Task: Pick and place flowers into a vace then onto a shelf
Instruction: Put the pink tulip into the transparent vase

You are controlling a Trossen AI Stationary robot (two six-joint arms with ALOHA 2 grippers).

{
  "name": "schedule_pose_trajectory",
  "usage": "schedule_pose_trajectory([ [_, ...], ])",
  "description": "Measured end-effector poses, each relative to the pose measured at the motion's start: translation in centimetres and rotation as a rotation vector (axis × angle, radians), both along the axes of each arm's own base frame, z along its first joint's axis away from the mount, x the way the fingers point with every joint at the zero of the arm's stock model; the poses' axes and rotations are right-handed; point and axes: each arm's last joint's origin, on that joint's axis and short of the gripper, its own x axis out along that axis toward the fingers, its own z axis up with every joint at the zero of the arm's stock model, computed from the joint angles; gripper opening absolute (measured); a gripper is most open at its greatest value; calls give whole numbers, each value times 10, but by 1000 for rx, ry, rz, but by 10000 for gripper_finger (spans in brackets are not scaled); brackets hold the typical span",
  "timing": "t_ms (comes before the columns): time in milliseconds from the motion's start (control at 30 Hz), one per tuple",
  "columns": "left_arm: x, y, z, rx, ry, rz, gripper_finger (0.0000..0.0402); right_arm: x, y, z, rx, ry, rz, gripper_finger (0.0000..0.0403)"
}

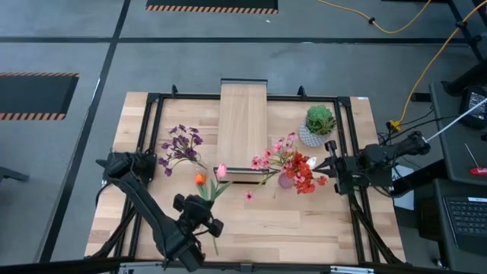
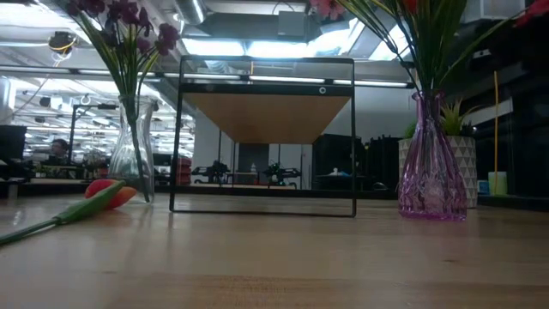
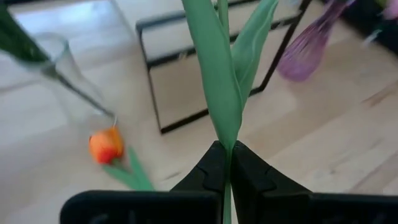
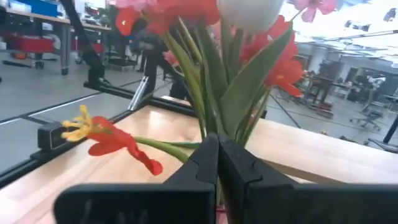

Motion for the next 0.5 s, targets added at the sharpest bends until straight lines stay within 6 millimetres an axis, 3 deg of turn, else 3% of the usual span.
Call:
schedule_pose_trajectory([
  [500,-19,27,64,294,-120,-207,4,3,-8,-4,-21,33,6,9],
])
